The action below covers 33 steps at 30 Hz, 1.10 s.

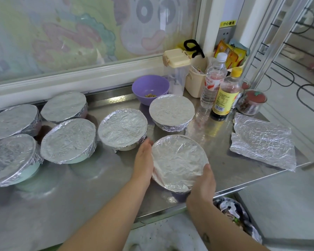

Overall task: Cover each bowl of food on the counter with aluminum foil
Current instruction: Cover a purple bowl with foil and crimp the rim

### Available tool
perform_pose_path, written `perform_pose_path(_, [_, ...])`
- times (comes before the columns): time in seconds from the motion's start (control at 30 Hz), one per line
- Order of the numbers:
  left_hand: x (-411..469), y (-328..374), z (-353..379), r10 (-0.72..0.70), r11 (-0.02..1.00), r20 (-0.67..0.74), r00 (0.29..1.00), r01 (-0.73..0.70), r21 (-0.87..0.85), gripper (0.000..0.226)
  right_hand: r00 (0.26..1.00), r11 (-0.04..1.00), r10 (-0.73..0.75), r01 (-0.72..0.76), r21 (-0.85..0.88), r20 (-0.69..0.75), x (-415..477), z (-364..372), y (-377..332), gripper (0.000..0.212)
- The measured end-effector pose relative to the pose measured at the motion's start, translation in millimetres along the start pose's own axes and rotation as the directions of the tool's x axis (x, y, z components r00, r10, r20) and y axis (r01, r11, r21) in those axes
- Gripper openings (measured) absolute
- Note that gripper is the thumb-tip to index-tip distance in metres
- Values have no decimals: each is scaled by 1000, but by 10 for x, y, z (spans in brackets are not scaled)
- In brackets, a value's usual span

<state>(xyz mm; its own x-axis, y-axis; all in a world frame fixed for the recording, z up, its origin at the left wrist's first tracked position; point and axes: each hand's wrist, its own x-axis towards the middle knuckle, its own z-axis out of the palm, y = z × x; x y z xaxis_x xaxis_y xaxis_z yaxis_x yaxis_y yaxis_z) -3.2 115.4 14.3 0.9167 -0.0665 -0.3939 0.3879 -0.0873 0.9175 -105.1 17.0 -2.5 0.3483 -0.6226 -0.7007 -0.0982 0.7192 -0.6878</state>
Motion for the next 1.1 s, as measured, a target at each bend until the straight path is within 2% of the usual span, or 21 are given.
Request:
perform_pose_path(0.13, [-50,-32,44,-31,999,6,1000,31,-20,29,998,998,-49,48,-29,-33,31,82,8,40])
perform_pose_path(0.3, [-170,35,69,-26,998,2,1000,26,-50,26,999,996,-51,52,-67,17,1,34,-191,37])
perform_pose_path(0.47, [-239,513,-25,76,984,-2,997,-75,-162,25,966,975,-197,212,-73,167,-36,304,-493,47])
perform_pose_path(0.63, [147,1235,-433,246,949,-23,969,-246,-198,19,864,911,-284,379,-165,415,-252,1271,-1023,28])
perform_pose_path(0.7, [504,1424,-687,265,949,-37,963,-268,-165,45,810,872,-287,442,-211,511,-334,1766,-1153,40])
perform_pose_path(0.77, [942,1493,-958,217,953,-69,974,-226,-204,70,768,824,-283,501,-265,574,-367,2272,-1216,43])
perform_pose_path(0.9, [1460,1728,-1324,185,942,-77,980,-199,-270,85,735,738,-254,568,-366,629,-259,3113,-1213,47])
perform_pose_path(1.03, [1822,1706,-1493,82,951,-82,993,-102,-290,71,683,651,-195,627,-428,704,-6,3703,-1088,64])
perform_pose_path(1.1, [1989,1595,-1533,-10,963,-32,999,1,-269,61,669,593,-156,652,-473,727,152,3868,-1000,54])
